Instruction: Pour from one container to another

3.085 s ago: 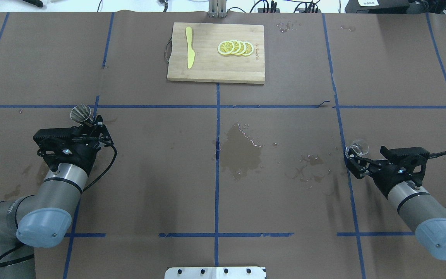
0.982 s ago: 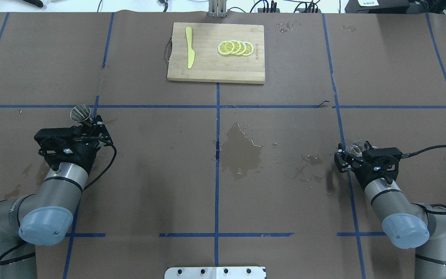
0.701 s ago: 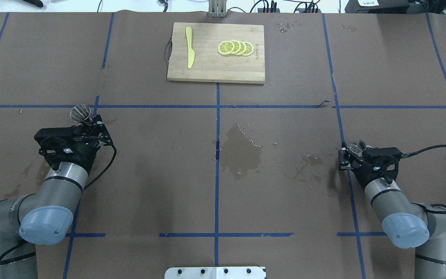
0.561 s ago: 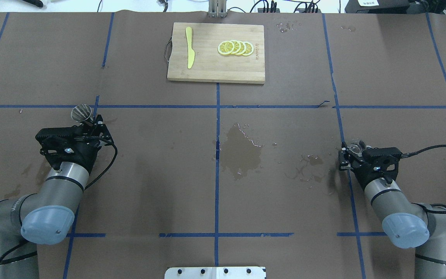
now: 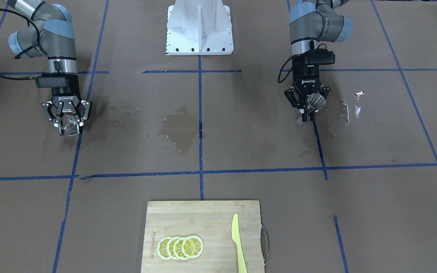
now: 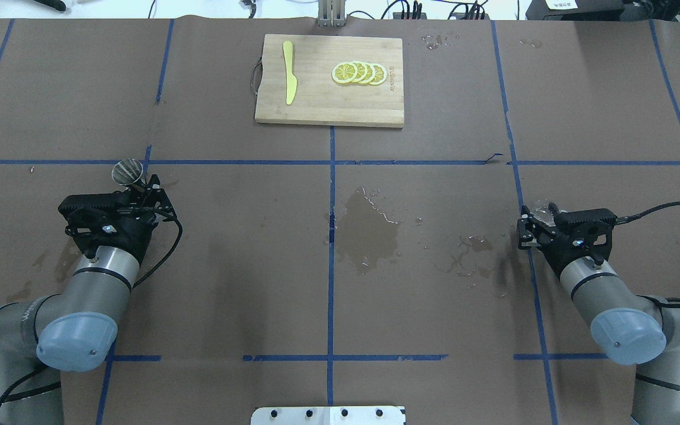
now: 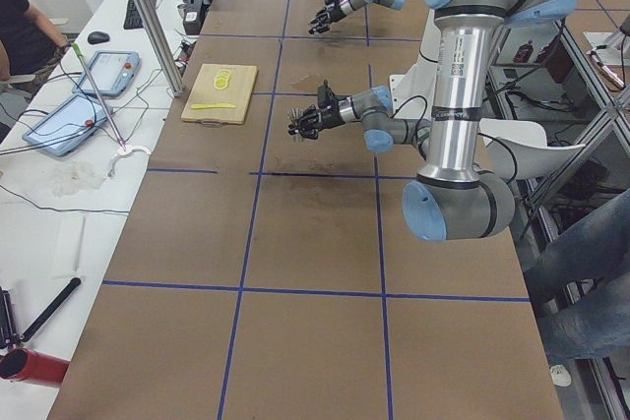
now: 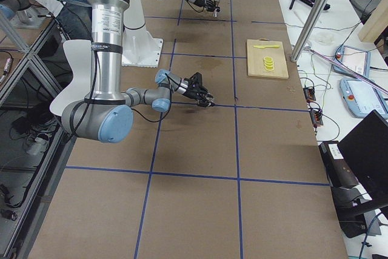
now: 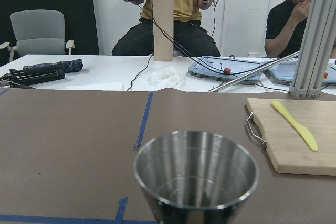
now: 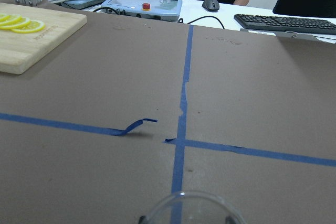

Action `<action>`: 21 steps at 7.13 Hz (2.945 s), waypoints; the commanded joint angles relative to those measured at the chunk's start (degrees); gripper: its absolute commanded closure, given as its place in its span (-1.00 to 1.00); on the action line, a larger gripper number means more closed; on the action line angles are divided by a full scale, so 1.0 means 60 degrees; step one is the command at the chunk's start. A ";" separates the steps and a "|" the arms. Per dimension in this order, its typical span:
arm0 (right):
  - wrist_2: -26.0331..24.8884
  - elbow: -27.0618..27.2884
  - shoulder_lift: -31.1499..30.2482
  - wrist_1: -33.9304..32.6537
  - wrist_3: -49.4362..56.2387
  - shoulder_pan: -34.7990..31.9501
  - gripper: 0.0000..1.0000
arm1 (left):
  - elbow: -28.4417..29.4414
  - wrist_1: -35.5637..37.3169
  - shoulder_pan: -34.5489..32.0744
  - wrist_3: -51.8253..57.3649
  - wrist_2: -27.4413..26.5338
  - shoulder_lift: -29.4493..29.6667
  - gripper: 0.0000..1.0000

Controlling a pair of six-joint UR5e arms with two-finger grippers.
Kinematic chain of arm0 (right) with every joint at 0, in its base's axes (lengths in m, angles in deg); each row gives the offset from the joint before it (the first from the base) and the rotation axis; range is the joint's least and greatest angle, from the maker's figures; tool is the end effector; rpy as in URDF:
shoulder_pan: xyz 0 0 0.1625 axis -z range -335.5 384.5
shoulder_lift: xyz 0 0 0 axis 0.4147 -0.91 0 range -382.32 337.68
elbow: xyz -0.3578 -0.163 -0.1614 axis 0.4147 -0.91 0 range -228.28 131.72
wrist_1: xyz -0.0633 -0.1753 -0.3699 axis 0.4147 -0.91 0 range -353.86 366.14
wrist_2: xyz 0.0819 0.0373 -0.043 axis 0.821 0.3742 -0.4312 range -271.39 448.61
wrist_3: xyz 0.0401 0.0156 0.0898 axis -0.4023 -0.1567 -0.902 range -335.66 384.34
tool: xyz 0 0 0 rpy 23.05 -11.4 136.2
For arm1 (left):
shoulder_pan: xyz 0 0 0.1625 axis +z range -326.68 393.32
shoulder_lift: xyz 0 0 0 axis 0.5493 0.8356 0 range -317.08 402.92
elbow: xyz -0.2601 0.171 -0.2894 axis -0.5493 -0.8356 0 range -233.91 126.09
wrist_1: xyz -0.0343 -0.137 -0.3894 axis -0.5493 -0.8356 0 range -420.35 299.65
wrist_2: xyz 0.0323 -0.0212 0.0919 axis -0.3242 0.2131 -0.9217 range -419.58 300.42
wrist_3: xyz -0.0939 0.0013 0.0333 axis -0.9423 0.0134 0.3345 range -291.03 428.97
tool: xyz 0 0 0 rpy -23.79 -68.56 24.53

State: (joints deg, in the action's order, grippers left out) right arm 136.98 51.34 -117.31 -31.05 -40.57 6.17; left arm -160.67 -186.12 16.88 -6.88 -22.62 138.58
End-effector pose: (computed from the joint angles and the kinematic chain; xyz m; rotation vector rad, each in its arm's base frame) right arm -0.3838 -0.3372 0.5102 0.9673 -0.6411 0.2593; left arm 0.4269 -0.3480 0.3827 1.0624 0.6851 -0.5034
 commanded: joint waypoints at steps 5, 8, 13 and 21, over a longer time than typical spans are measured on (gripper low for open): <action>0.1560 0.1411 0.0391 0.0002 0.2802 -0.1220 1.00 | 0.0729 -0.0363 0.0425 0.2773 0.1393 0.2659 1.00; 0.2947 0.1385 0.1400 -0.0129 0.3375 -0.1863 1.00 | 0.1284 -0.1743 0.0468 0.4556 0.2873 0.3479 1.00; 0.3785 0.1516 0.2965 -0.1925 0.6085 -0.2014 1.00 | 0.1681 -0.2149 0.0425 0.5303 0.4488 0.4433 1.00; 0.3878 0.2938 0.3864 -0.5140 0.8189 -0.1193 1.00 | 0.3366 -0.3779 -0.0234 0.7000 0.6248 0.5048 1.00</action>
State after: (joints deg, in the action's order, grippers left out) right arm 160.43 68.94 -94.26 -61.23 4.87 -1.18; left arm -140.86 -208.48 15.73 34.06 14.42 168.53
